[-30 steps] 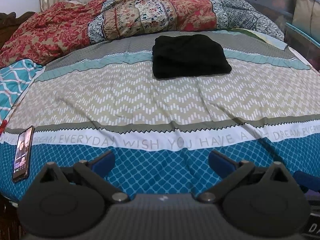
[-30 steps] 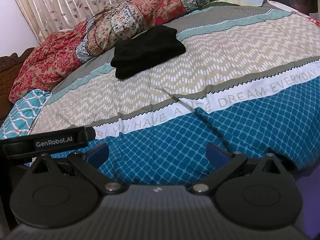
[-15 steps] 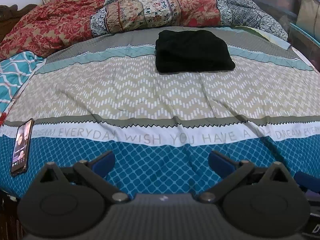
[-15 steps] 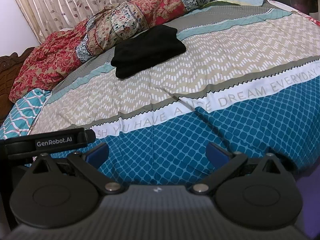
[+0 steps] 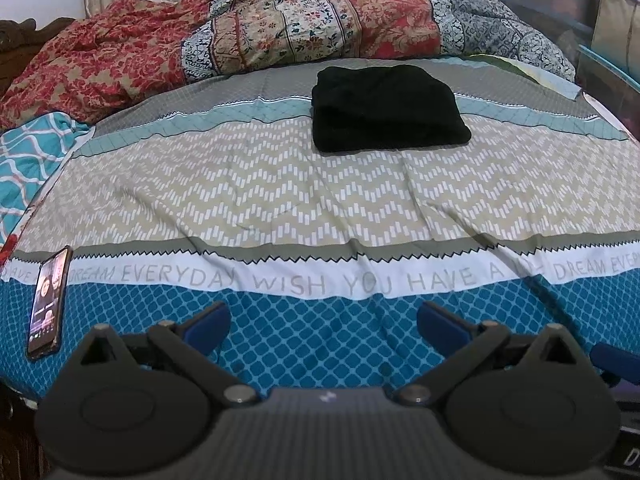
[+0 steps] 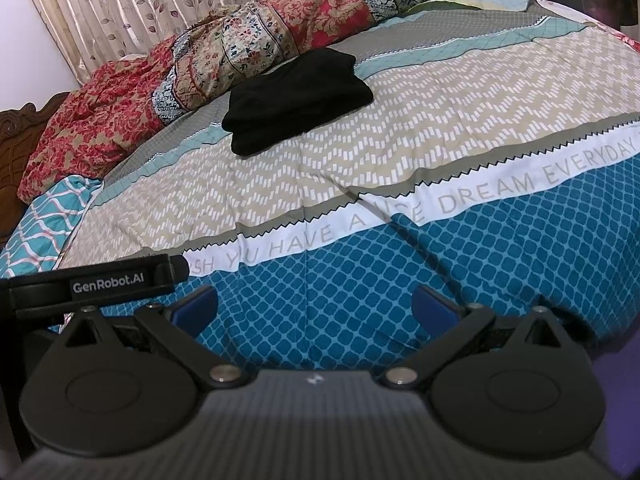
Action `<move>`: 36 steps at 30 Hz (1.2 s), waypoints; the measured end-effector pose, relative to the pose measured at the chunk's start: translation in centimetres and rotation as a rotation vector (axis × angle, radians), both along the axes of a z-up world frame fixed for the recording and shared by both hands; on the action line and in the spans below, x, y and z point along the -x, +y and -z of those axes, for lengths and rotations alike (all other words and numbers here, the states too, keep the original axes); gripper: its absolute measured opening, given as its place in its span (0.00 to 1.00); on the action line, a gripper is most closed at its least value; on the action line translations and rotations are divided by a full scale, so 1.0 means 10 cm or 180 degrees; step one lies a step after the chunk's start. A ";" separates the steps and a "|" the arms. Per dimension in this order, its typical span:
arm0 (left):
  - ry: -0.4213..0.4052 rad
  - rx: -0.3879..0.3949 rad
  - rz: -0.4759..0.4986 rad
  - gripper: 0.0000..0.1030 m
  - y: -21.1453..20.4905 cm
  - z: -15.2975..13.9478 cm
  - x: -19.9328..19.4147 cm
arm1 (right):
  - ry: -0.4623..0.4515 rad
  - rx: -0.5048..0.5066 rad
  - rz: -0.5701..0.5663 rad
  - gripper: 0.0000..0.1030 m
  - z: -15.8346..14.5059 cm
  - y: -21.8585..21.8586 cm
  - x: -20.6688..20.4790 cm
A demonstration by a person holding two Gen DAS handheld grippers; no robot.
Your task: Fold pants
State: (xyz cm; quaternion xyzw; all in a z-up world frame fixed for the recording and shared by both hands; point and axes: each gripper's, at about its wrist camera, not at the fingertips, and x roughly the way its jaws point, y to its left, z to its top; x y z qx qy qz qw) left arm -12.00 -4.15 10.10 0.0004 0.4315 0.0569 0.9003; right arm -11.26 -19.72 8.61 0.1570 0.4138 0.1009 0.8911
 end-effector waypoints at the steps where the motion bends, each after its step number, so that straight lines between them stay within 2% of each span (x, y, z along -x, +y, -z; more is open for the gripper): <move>1: -0.0001 0.0001 -0.0003 1.00 0.00 0.00 0.00 | 0.0000 0.0000 -0.0006 1.00 0.00 0.00 0.00; 28: 0.0020 0.0014 -0.0038 1.00 0.03 0.05 0.00 | 0.0056 -0.0025 -0.0005 1.00 0.05 -0.03 -0.03; 36: -0.0071 0.0032 -0.0118 1.00 0.07 0.05 0.02 | 0.0074 -0.0028 -0.0002 1.00 0.06 -0.02 -0.02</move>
